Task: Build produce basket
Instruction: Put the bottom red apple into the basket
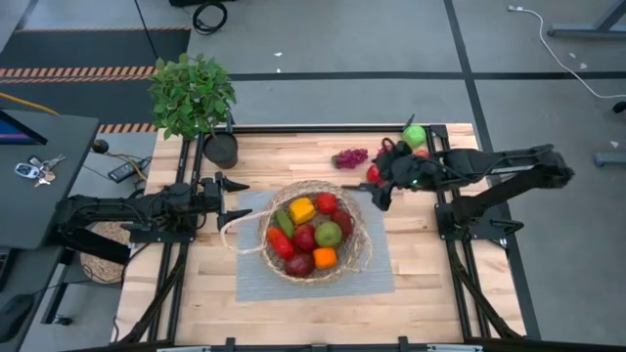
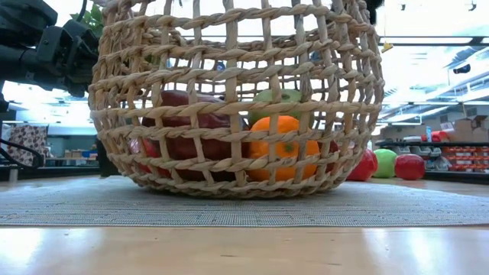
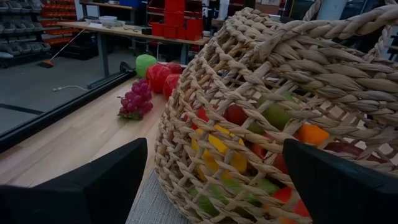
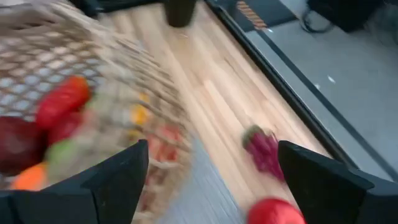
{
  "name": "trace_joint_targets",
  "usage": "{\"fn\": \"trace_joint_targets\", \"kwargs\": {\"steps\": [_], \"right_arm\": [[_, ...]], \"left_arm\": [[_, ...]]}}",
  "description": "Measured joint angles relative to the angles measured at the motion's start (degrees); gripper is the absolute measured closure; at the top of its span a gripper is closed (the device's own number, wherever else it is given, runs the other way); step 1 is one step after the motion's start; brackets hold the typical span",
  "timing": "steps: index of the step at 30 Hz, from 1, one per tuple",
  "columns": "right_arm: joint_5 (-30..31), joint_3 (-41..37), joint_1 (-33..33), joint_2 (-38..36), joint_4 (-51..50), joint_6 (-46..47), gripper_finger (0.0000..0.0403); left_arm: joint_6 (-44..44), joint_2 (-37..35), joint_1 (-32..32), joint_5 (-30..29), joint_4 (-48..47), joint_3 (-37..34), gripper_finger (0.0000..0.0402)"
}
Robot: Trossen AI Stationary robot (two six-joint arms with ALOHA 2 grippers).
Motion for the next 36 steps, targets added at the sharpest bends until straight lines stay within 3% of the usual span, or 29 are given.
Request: {"fn": "trace_joint_targets", "kwargs": {"steps": [4, 8, 19, 23, 30, 36], "right_arm": [[-1.46, -10.49, -5.82, -6.1, 4.84, 1.97, 0.0047], [-4.74, -18.65, -12.08, -7.68, 9.7, 3.83, 0.0053], [-5.13, -29.47, -25.4, 0.24, 22.94, 1.32, 0.005], [-9.21, -30.74, -27.48, 3.44, 24.09, 2.04, 0.0035], [-7.47, -32.91, -27.51, 8.89, 26.5, 1.5, 0.001], [-7.09, -35.33, -27.51, 13.07, 34.26, 2.03, 0.0006]], "left_arm": [[-0.01, -0.01, 0.02, -0.01, 0.0, 0.0, 0.0019], [-0.02, 0.01, 0.0, -0.02, 0.0, -0.01, 0.0019], [-0.03, 0.0, 0.0, -0.01, 0.0, 0.0, 0.0019], [-0.02, 0.0, 0.0, -0.02, 0.0, 0.0, 0.0019], [-0.01, -0.01, 0.02, -0.02, 0.0, 0.0, 0.0019], [-0.01, -0.01, 0.01, -0.01, 0.0, -0.01, 0.0019]]}}
